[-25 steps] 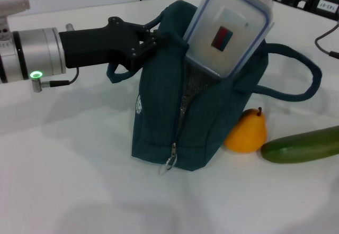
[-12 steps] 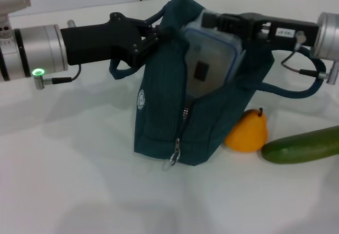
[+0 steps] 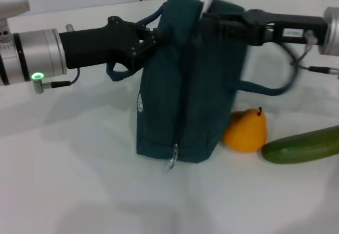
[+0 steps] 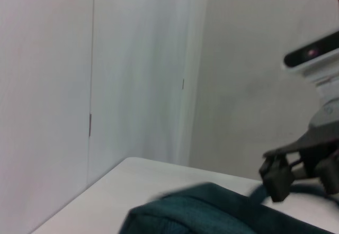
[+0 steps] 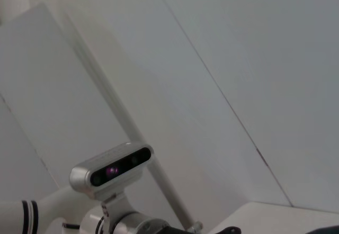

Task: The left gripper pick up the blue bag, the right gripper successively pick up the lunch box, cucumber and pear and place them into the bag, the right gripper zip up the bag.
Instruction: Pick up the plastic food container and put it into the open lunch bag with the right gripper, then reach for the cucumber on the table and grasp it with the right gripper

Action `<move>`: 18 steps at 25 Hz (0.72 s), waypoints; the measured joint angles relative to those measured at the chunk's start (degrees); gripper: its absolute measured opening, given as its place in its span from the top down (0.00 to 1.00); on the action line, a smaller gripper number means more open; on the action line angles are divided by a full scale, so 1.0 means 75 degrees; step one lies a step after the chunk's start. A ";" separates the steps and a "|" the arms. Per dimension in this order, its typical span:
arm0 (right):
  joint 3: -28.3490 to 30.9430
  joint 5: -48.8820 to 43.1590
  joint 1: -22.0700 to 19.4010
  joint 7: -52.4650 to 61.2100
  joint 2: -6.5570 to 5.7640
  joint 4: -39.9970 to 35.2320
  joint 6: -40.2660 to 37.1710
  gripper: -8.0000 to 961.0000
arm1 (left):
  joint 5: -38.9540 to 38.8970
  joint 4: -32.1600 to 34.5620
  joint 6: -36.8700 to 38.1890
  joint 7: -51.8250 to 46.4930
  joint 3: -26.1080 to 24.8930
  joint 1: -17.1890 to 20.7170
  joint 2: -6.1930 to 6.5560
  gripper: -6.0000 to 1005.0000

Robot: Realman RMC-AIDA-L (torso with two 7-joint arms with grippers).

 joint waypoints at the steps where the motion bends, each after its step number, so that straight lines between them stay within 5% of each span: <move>1: 0.0001 -0.0003 -0.0126 0.0054 -0.0037 -0.0223 -0.0053 0.74 | -0.0002 0.0023 -0.0027 0.0003 0.0000 0.0007 -0.0004 0.90; 5: 0.0063 -0.0013 -0.0654 0.0367 -0.0198 -0.1247 -0.0264 0.60 | -0.0007 0.0060 -0.0108 0.0013 0.0000 0.0052 -0.0011 0.90; 9: 0.0289 -0.0340 -0.1141 0.0546 -0.0665 -0.2578 -0.1251 0.41 | -0.0012 0.0062 -0.0115 0.0138 0.0000 0.0114 -0.0002 0.90; 12: 0.1012 -0.1352 -0.1197 0.0867 -0.0903 -0.3173 -0.2260 0.36 | 0.0038 0.0061 -0.0115 0.0151 -0.0001 0.0168 -0.0001 0.90; 14: 0.1537 -0.2563 -0.1201 0.1071 -0.0923 -0.3741 -0.2913 0.33 | 0.0036 0.0062 -0.0114 0.0166 -0.0001 0.0200 -0.0011 0.90; 18: 0.2150 -0.4398 -0.1208 0.1173 -0.0692 -0.4720 -0.3363 0.31 | -0.0090 0.0094 -0.0116 0.0224 0.0000 0.0243 -0.0013 0.90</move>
